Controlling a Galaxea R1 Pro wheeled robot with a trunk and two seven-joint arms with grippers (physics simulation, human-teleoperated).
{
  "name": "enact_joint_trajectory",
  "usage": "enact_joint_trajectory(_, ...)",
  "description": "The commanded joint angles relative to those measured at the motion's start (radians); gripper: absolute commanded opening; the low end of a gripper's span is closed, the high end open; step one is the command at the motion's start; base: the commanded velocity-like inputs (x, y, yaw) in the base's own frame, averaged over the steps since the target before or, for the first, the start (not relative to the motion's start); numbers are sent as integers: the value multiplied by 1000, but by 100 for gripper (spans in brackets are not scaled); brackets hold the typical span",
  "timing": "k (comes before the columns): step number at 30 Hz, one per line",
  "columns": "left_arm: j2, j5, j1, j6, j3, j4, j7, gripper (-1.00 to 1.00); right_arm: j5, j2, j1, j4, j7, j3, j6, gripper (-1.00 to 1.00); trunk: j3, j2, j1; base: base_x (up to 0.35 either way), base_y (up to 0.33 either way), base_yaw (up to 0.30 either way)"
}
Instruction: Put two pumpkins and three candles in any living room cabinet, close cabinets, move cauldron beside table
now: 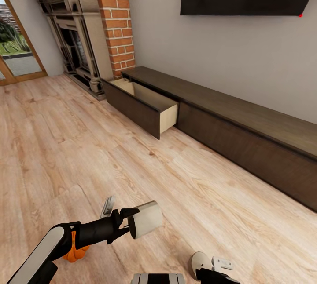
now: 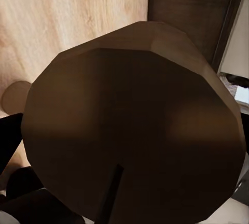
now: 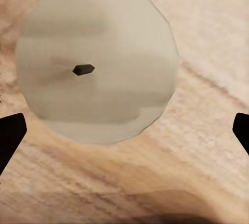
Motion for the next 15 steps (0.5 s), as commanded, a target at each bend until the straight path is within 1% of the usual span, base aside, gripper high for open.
enact_joint_trajectory(1, 1, 9, -1, 0, -1, -1, 7, -100, -8, -2, -1, -3, -9, 10, 3, 100, -1, 0, 0, 0, 0, 0)
enact_joint_trajectory(7, 1, 8, -1, 1, -1, -1, 7, -100, -7, -2, -1, -4, -9, 13, 3, 100, -1, 0, 0, 0, 3, 0)
enact_joint_trajectory(12, 1, 9, -1, 1, -1, -1, 7, -100, -7, -2, -1, -5, -8, 13, 3, 100, -1, 0, 0, 27, 46, 0)
enact_joint_trajectory(15, 1, 9, -1, 1, -1, 0, 7, -100, -7, -2, -1, -4, -4, 13, 3, 100, -1, 0, 0, 137, 38, 0)
